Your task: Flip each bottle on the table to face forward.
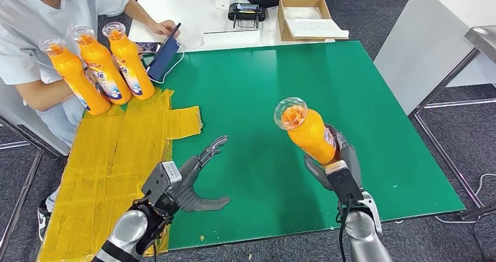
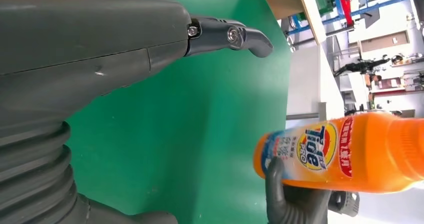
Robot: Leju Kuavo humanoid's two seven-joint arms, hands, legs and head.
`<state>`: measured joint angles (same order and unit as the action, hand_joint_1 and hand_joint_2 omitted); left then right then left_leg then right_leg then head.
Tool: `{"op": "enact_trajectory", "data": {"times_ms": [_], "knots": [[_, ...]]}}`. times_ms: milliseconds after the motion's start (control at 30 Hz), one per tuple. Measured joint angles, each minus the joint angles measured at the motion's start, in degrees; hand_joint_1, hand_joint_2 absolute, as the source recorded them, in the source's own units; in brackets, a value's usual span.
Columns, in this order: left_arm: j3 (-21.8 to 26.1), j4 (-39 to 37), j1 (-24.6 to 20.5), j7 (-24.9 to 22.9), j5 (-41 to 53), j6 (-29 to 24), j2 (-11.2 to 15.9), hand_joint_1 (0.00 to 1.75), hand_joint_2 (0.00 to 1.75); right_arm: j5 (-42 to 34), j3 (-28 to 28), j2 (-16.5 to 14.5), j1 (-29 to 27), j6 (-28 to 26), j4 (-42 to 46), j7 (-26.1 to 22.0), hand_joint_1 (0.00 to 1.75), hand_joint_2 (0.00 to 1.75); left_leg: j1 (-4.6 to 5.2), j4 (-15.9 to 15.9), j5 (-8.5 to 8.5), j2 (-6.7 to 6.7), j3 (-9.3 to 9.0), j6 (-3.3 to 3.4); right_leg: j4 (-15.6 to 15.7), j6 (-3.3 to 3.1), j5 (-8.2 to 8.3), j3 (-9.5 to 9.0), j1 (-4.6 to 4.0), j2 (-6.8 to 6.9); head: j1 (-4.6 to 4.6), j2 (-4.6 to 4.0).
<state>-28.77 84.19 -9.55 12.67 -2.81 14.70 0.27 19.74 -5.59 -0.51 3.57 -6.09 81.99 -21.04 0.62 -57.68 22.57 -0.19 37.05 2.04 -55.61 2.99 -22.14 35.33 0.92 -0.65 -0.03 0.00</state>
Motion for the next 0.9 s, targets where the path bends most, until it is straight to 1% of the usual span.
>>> {"op": "enact_trajectory", "data": {"times_ms": [133, 200, 300, 400, 600, 767, 900], "knots": [[-0.4, 0.0, -1.2, 0.0, -2.0, -0.6, 0.0, 0.0, 1.75, -3.2, -5.4, -2.2, 0.9, 7.3, -1.2, -1.0, 1.75, 1.75, -0.01, 0.0, 0.0, 0.03, 0.02, -0.01, 0.0, 0.0, 0.0, 0.05, 0.0, -0.01, 0.01, 0.0], [-0.4, 0.0, -2.1, -0.2, -2.7, -0.9, 0.0, 0.0, 1.75, -4.2, -9.1, -3.6, 1.3, 9.1, -2.3, -1.4, 1.75, 1.75, -0.02, 0.0, -0.01, 0.02, 0.02, -0.02, 0.0, -0.02, -0.01, 0.07, -0.02, 0.0, -0.01, 0.0], [-0.4, 0.0, -2.8, -0.5, -3.2, -1.0, 0.0, 0.0, 1.75, -5.1, -13.3, -5.0, 1.7, 9.4, -3.5, -1.5, 1.75, 1.75, -0.05, 0.0, -0.04, -0.02, 0.04, -0.04, 0.0, -0.04, -0.03, 0.07, -0.04, 0.02, -0.01, 0.0], [-0.4, 0.0, -3.0, -0.5, -3.3, -1.0, 0.0, 0.0, 1.75, -5.8, -15.4, -5.4, 2.2, 9.4, -4.3, -1.5, 1.75, 1.75, -0.05, 0.0, -0.04, -0.02, 0.09, -0.04, 0.0, -0.05, -0.03, 0.08, -0.03, 0.02, 0.02, 0.0], [-0.4, 0.0, -3.8, -0.6, -5.0, -1.4, 0.0, 0.0, 1.75, -6.5, -20.2, -6.3, 3.1, 12.2, -5.9, -1.5, 1.75, 1.75, -0.02, 0.0, -0.04, -0.02, 0.14, -0.04, 0.0, -0.04, -0.03, 0.14, -0.01, 0.02, 0.01, 0.0], [-0.4, -0.4, -4.8, -1.1, -7.5, -1.6, 0.0, 0.0, 1.75, -6.3, -24.7, -6.9, 5.3, 11.7, -8.1, -1.4, 1.75, 1.75, -0.05, 0.0, -0.04, 0.01, 0.14, -0.04, 0.0, -0.05, -0.02, 0.17, -0.04, 0.01, 0.01, 0.0], [-0.5, -0.9, -4.9, -1.1, -9.0, -1.0, 0.1, 0.0, 1.75, -6.4, -27.0, -6.9, 7.0, 10.9, -9.4, -1.4, 1.75, 1.75, -0.05, 0.0, -0.05, 0.01, 0.14, -0.04, 0.0, -0.05, -0.02, 0.19, -0.03, 0.01, 0.01, 0.0]]}}
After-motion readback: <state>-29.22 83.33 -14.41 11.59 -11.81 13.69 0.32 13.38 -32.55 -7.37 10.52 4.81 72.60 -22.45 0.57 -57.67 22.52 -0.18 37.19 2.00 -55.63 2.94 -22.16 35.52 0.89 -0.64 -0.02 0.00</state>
